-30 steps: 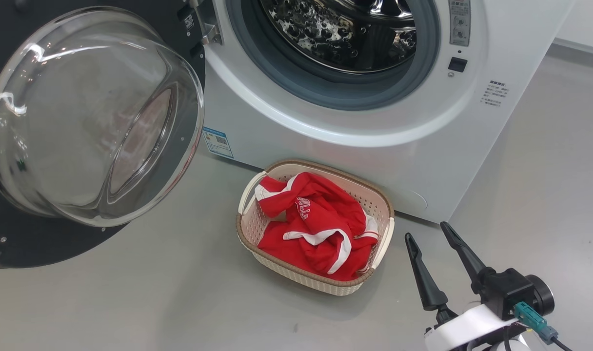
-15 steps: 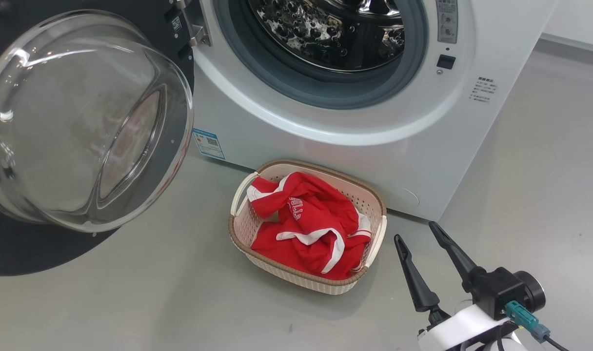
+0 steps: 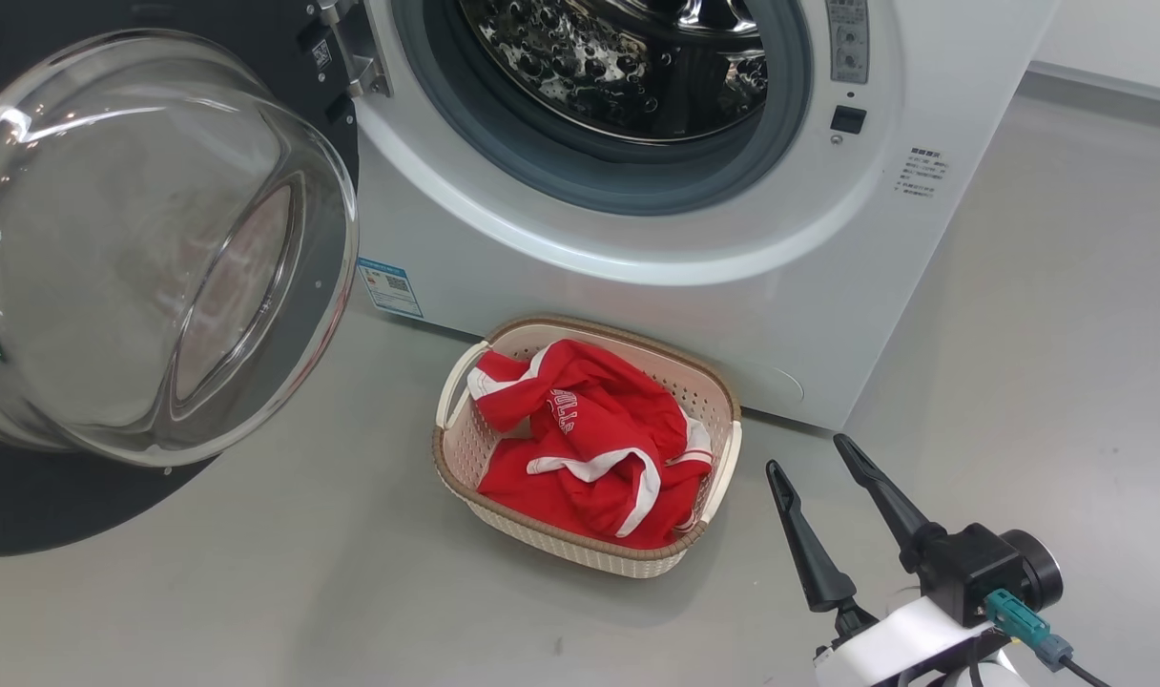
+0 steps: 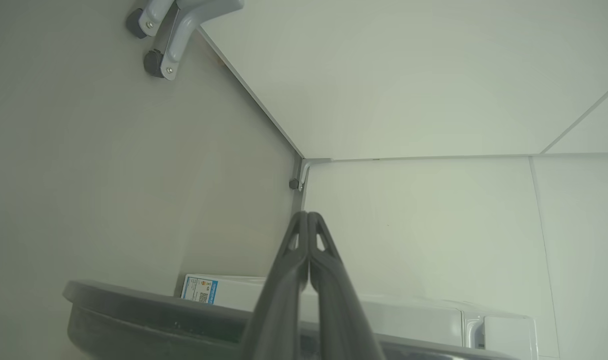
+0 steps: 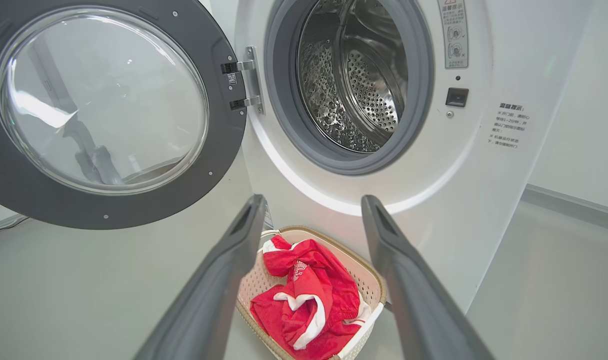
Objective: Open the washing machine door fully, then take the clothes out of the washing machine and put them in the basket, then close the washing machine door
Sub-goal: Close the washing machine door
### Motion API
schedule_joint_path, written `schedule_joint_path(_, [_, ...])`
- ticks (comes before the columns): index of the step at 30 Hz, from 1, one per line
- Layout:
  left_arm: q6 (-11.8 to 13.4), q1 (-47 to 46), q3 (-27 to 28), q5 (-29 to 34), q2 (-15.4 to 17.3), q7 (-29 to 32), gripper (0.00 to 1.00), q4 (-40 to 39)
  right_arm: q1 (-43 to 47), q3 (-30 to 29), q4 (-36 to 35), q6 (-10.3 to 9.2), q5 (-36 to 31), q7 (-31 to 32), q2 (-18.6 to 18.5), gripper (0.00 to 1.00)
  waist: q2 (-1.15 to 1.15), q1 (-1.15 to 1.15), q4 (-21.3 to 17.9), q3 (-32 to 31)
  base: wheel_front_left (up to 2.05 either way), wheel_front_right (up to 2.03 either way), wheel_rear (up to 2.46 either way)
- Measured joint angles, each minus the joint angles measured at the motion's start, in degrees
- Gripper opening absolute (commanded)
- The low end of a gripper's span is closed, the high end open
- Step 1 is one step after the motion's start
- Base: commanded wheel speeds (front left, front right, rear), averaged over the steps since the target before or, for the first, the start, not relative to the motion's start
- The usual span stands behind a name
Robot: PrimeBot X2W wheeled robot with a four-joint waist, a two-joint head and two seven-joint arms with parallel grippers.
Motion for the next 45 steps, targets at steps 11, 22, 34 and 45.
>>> schedule_joint_path(11, [0.0, -3.0, -2.2, 2.5, 0.9, 2.5, 0.0, 3.7, -0.1, 0.0, -0.1, -0.01, 0.0, 0.0, 0.0, 1.0, 0.0, 0.0, -0.6, 0.5, 0.0, 0.0, 0.0])
schedule_joint_path(22, [0.0, -4.9, -3.1, 3.0, 1.3, 3.9, 0.0, 5.8, -0.2, -0.1, -0.1, -0.01, 0.0, 0.0, 0.0, 1.0, 0.0, 0.0, -0.8, 0.7, 0.0, 0.0, 0.0])
schedule_joint_path(34, [0.0, -5.1, -6.8, 3.6, 1.7, 8.6, 0.0, 4.8, -0.7, -0.4, 0.0, -0.04, 0.0, 0.0, -0.1, 1.0, 0.0, 0.0, -0.7, 0.1, 0.0, 0.0, 0.0])
schedule_joint_path(45, [-2.3, -4.5, -8.6, 3.4, 1.1, 13.7, 0.0, 3.4, -0.7, -0.7, 0.4, -0.21, 0.1, -0.1, 0.0, 1.0, 0.0, 0.0, -0.1, -1.0, 0.0, 0.0, 0.0])
